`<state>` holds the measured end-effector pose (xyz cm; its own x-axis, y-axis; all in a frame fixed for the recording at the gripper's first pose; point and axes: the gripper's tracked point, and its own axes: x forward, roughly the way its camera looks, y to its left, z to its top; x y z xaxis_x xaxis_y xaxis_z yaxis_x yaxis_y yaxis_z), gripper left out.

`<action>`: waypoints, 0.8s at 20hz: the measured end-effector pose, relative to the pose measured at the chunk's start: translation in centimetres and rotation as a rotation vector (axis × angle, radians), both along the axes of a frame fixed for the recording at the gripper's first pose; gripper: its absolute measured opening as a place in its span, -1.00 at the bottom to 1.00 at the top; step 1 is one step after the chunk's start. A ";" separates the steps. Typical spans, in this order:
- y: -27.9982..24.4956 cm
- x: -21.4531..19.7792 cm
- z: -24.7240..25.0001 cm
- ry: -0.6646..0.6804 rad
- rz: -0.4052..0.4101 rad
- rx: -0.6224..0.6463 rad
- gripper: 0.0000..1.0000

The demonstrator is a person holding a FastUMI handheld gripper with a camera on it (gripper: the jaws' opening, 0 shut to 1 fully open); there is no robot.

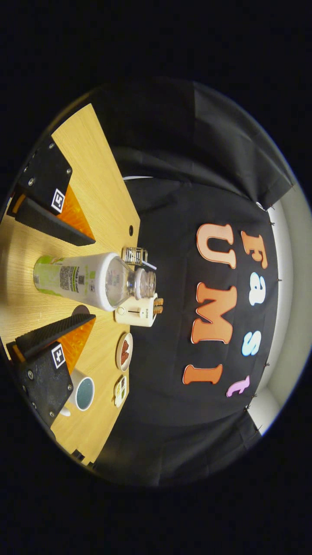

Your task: Take the bottle from table, then pour the juice into the cup, finally place the bottle on the coaster

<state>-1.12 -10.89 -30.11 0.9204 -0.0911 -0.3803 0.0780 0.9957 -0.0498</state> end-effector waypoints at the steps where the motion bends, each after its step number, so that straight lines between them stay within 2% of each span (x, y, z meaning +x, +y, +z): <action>1: -0.1 0.0 -0.4 0.011 0.005 -0.008 0.86; 5: -0.3 0.1 -2.5 0.045 0.014 0.035 0.64; 8: -0.3 0.4 -2.9 0.030 0.019 0.080 0.32; 12: -0.2 0.5 -3.1 0.041 0.005 0.146 0.19; 16: -0.1 0.8 -2.9 0.075 -0.016 0.240 0.15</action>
